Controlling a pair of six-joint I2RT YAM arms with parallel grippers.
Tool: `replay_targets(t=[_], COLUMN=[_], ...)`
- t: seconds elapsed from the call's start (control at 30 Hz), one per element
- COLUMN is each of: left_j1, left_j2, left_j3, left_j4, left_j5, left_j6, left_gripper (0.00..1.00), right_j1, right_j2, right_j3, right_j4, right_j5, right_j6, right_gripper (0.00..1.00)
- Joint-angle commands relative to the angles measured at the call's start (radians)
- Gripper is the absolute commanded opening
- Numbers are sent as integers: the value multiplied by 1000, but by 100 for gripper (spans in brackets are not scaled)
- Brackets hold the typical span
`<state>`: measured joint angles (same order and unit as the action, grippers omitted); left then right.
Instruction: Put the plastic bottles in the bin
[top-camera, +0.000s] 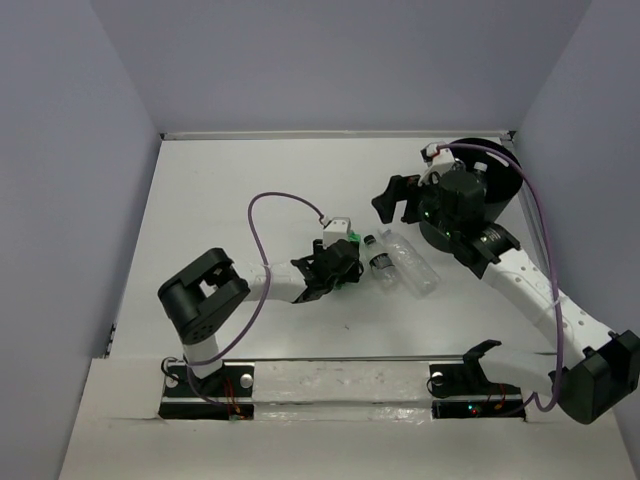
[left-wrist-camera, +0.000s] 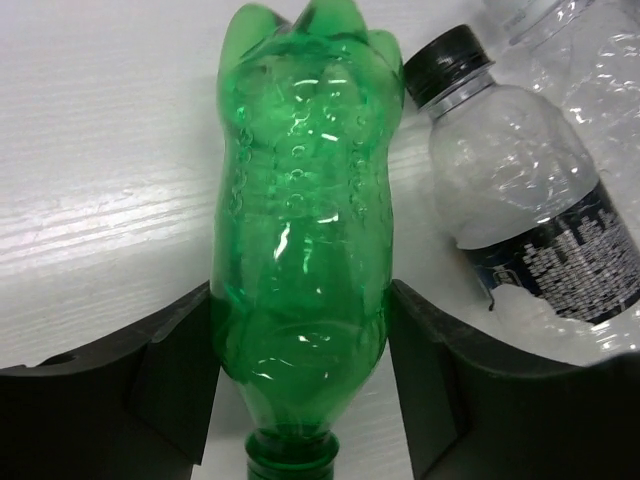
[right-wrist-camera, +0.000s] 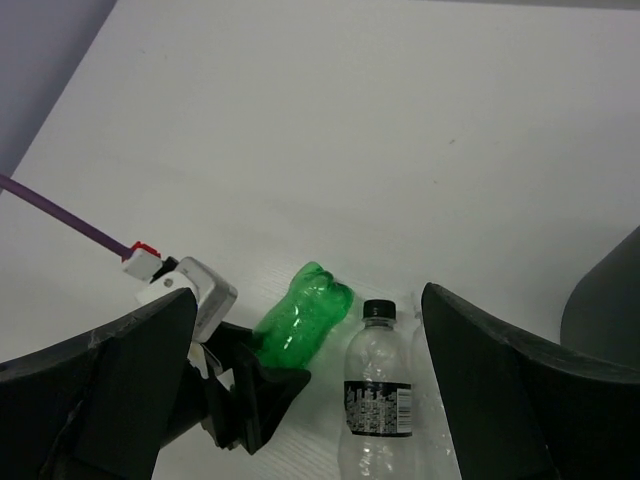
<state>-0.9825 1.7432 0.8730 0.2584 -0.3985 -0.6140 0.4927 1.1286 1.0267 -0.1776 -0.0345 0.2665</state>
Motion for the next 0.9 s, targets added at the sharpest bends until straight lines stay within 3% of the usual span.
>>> replay_targets(t=[0.0,0.23,0.33,0.6,0.87], left_j1=[4,4,-24,-59,-65], left_j2=[-111,-326,-433,-681,-754], left_j3=[-84,-259,-328,-436,-447], left_j4=[62,188,260,373,423], left_j5=[-57,-54,-57,-56,13], left_j6=[8,33,74,129,143], left_gripper=[68,51,51,51,53], right_j1=[9,63,98,171,172], right_j2=[-15,37,97,207,261], right_j3=[-19,-129,-158,-129,-169], right_j4=[24,165,291,354,521], right_j5=[-28,-100,-97,-125,-275], right_j6=[31,255,324,382,473], right_gripper=[100,100,100,100,99])
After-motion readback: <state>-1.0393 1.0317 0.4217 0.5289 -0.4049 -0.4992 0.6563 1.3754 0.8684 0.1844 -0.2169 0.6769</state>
